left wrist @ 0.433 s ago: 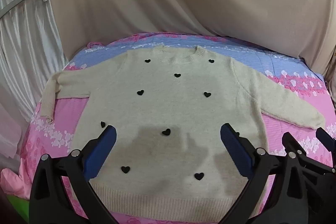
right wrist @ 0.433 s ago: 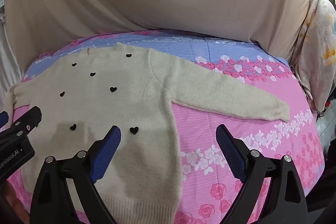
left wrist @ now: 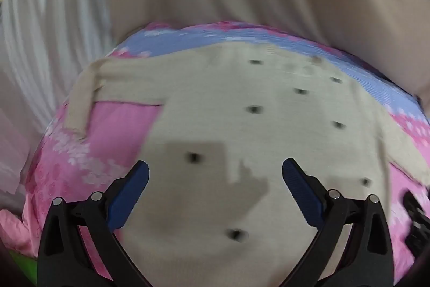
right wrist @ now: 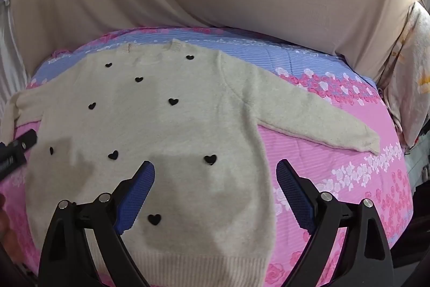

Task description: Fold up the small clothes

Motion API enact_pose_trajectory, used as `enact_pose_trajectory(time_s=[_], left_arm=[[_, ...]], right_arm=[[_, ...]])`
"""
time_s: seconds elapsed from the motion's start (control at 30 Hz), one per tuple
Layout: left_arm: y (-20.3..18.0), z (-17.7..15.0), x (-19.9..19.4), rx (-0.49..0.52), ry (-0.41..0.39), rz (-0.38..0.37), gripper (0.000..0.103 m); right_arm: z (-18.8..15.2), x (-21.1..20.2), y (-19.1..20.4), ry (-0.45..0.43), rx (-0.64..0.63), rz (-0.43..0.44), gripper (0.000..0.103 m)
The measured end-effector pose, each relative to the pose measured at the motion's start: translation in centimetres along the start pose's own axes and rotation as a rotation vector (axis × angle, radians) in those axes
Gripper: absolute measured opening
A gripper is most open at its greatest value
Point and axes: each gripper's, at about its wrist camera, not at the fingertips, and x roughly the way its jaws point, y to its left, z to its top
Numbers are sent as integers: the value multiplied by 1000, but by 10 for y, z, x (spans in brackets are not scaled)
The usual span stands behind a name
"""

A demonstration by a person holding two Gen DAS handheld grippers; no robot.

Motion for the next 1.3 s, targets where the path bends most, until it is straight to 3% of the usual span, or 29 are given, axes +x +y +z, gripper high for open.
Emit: enact_pose_trajectory(time_s=[0.03,0.07,0.17,0.23,0.3,0.33,0.43,0.53,0.63,0.7,0.77,0.83,0.97,1.03,1.17,1.3], left_arm=[[27,5,17,-37,6,42,97],[61,10,39,-76,26,110,90],[153,19,104,-187,154,225,56],[208,20,145,-255,226,274,50],[237,26,164,-243,235,259,16],[248,33,163,-239,206,269,12],[308,65,138,-340,70,500,11],[350,87,117,-373,44,578,13],[320,91,76,-314,-59,573,18],[271,85,52,-244,-105,500,40],[220,85,40,-192,-120,430,51],[163,81,29,-125,-146,354,52],[36,53,0,-15,-122,105,58],[-4,37,-12,23,-100,14,58],[-97,10,-45,128,-82,-72,58],[-129,-2,-57,176,-73,-87,59]], right_arm=[[-1,-1,5,3,-8,-7,90],[-3,-2,9,7,-17,-11,90],[-7,-4,17,14,-54,-31,90],[-3,-1,28,28,-71,-48,90],[-1,0,35,34,-86,-57,90],[0,0,39,33,-96,-64,90],[5,-1,47,28,-118,-62,90],[10,-1,52,16,-138,-46,90],[14,2,49,14,-136,-40,90],[17,7,39,24,-105,-35,90],[22,10,23,21,-65,-33,90],[26,11,7,4,-39,-49,90],[31,14,-51,-11,67,-81,90],[29,14,-82,-12,123,-96,90],[27,6,-134,-37,206,-113,90],[27,-15,-144,-99,171,-94,90]])
